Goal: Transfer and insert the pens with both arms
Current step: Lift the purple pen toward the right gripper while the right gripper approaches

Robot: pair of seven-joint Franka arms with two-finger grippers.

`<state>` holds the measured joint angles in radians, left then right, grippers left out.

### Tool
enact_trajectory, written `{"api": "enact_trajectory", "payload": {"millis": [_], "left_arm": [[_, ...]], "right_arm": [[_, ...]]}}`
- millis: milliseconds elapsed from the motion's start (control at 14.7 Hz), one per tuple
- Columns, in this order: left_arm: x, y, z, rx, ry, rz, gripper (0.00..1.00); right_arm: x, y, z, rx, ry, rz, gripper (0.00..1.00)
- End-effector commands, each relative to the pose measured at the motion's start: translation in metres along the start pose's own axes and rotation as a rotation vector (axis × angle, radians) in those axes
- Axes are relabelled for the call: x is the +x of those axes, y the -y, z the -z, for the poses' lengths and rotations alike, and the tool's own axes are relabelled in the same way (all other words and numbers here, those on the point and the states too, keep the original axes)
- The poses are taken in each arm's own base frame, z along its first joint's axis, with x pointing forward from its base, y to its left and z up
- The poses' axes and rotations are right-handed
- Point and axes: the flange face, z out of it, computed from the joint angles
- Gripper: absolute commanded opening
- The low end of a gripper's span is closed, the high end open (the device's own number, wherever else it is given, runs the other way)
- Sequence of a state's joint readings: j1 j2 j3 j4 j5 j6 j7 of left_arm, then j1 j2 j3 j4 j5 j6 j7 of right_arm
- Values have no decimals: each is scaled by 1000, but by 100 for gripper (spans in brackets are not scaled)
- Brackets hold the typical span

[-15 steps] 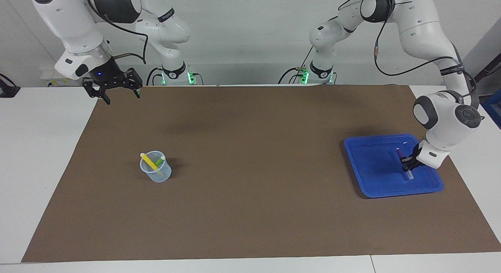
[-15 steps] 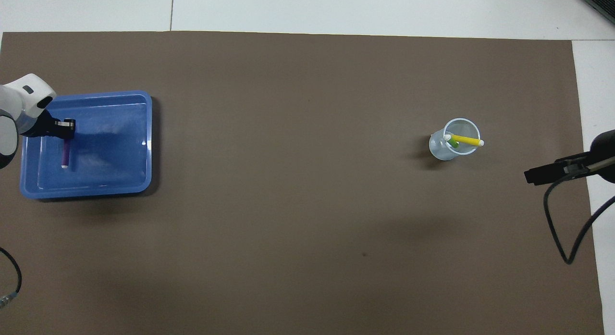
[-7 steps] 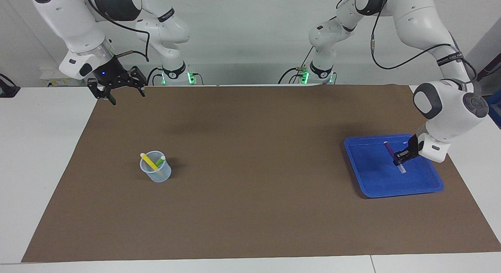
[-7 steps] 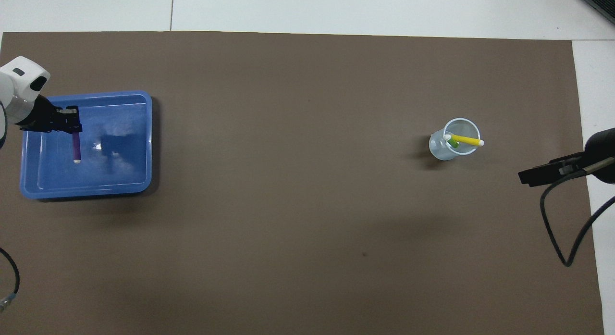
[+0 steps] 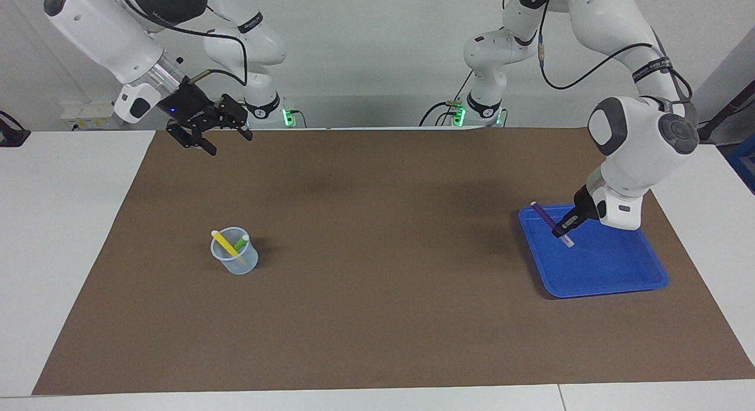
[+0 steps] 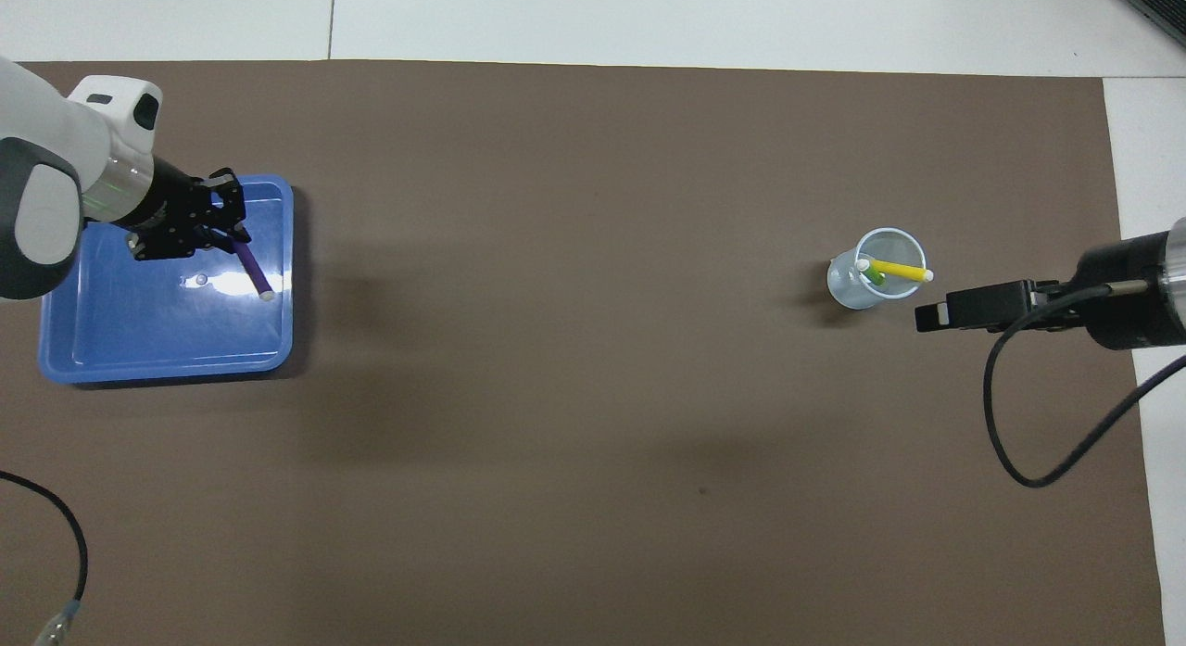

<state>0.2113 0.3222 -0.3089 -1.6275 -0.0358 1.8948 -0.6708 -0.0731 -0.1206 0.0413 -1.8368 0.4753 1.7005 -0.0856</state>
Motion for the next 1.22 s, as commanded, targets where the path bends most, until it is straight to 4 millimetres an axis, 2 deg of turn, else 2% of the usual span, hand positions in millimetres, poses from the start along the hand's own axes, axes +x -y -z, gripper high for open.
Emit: {"api": "enact_trajectory", "payload": {"millis": [0,340,475,747,951,1155], "left_arm": [[-28,-24,4,-30,32,164,0],[-90,-80,21,-92,77,447,0],[-112,-102,30,-137,91,548,0],[-162,-146,27,-191,136,661,0],[-216,-187,26,-248,158,754,0],[-249,-210,27,-302,170,790,0]], "right_arm": [[0,29,-25,62,-46,-67,100],[2,62,-69,275,-89,-173,100],[6,63,-78,333,-107,-212,100],[6,87,-105,391,-123,-226,100],[10,97,-121,398,-148,-211,100],[11,108,-136,388,-161,-197,100]]}}
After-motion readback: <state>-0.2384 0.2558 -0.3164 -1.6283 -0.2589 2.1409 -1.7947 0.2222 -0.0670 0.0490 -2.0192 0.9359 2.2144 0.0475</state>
